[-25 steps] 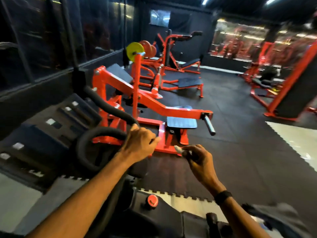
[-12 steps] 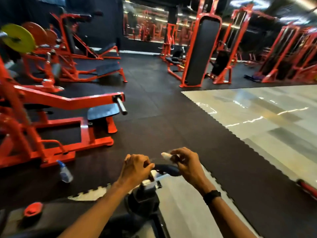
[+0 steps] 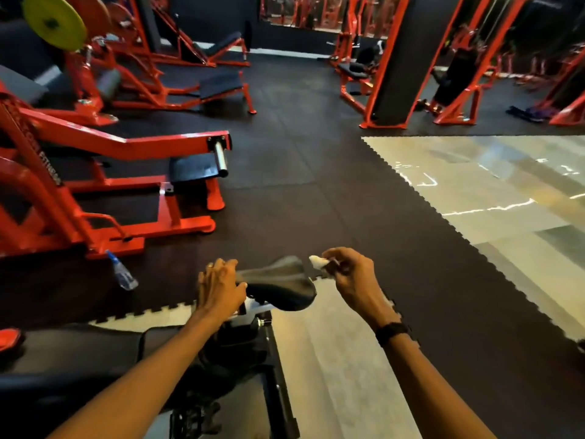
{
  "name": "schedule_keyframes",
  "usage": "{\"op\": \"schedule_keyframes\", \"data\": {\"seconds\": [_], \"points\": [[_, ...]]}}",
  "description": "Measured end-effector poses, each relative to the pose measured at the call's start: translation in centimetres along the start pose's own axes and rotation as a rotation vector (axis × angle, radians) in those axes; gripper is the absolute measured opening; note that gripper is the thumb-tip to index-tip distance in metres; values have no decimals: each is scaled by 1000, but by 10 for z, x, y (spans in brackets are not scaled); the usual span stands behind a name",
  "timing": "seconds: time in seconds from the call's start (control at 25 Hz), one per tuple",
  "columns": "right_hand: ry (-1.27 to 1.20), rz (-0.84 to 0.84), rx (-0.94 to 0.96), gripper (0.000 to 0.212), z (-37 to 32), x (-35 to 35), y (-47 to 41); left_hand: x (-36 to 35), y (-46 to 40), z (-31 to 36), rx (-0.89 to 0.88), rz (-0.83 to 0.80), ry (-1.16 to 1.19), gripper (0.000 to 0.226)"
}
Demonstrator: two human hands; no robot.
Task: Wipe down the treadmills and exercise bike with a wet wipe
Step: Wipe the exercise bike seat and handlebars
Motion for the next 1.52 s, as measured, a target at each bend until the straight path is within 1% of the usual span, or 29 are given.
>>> {"op": "schedule_keyframes", "data": {"seconds": [0.08,0.16,0.28,0.32,0.36,0.4,0.44,0.48,0.52,0.56,0.6,0.64,0.68,0.76,0.84,0.88,1.0,1.08,1.16,1.28,1.36,1.44,1.52], "points": [[-36,-70,-10,29,13,-13,-18,-16,-13,-1,90,-9,-32,58],[-32,-147,-18,29,22,-22,-37,-29,-18,-4,98,33,-40,55],[-55,-252,-16,21,27,-35,-74,-27,-19,-13,119,57,88,51],[-61,-294,11,17,25,-49,-91,-24,-23,-21,111,61,138,49],[-56,-344,49,17,21,-68,-108,-19,-24,-28,136,72,238,46],[-63,-405,94,18,16,-90,-121,-17,-23,-37,185,101,396,44],[-72,-484,149,19,10,-116,-130,-13,-19,-46,275,136,558,40],[-76,-594,205,21,1,-141,-134,-12,-16,-57,375,210,679,34],[-77,-736,262,25,-8,-164,-135,-10,-11,-65,470,282,747,21],[-75,-863,319,28,-17,-187,-135,-13,-7,-73,540,327,787,5],[-79,-939,379,30,-25,-206,-135,-17,-1,-78,592,328,811,16],[-86,-982,438,31,-33,-221,-134,-22,3,-79,624,308,800,24],[-107,-1021,498,33,-39,-235,-134,-27,8,-75,673,309,780,24],[-119,-1111,634,38,-47,-252,-132,-38,15,-63,747,383,772,17],[-91,-1216,801,31,-49,-258,-125,-38,17,-46,827,503,782,15],[-100,-1238,873,27,-47,-260,-122,-40,17,-35,854,561,769,17],[-181,-1161,985,16,-34,-262,-123,-39,21,-8,964,681,658,27],[-267,-1140,1064,16,-20,-256,-128,-38,20,15,971,731,580,34],[-334,-1132,1116,25,-11,-246,-134,-44,18,32,1013,726,570,46],[-398,-1123,1149,33,3,-225,-138,-61,21,50,1136,629,645,62],[-423,-1134,1183,39,12,-218,-139,-75,23,62,1199,598,671,75],[-415,-1120,1200,40,26,-215,-141,-87,23,79,1260,601,691,77],[-372,-1138,1166,40,40,-209,-145,-95,25,96,1293,639,707,70]]}}
Point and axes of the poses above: each hand's wrist, its own y-axis away from the middle knuckle, its own x-axis out of the back of the hand, z = x × y, the point moved 3 cm from there along -y, towards the middle knuckle, and after that the axes turned 8 degrees about x, right-handed, at the moved point
